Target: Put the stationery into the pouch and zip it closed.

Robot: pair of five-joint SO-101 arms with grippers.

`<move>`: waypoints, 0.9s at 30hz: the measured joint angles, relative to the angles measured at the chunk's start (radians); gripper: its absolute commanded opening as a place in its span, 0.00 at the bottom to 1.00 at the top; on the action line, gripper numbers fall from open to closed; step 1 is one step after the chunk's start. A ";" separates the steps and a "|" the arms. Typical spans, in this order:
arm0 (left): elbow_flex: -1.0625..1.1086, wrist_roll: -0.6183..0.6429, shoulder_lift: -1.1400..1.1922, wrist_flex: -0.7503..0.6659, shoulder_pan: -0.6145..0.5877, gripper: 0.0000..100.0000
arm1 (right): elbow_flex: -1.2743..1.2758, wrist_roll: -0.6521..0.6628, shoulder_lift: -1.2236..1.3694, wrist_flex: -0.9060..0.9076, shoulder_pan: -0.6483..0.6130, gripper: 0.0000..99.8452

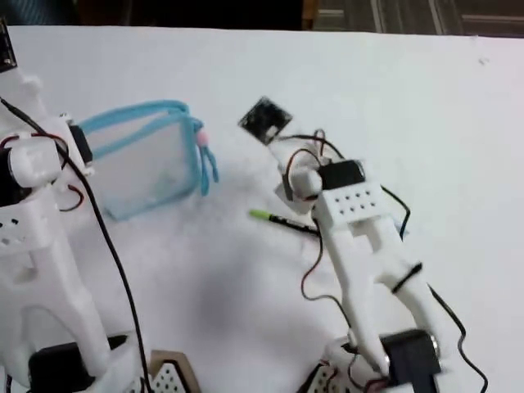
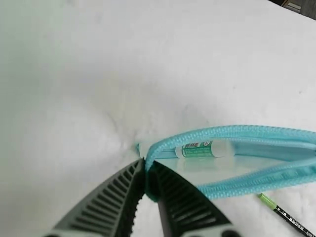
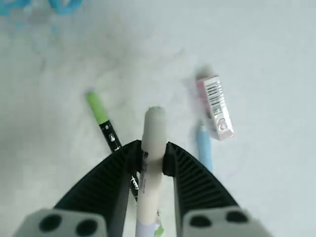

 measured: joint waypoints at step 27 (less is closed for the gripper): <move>-0.005 -0.002 0.002 0.000 0.000 0.02 | -0.328 -0.815 -0.224 -0.710 -0.377 0.02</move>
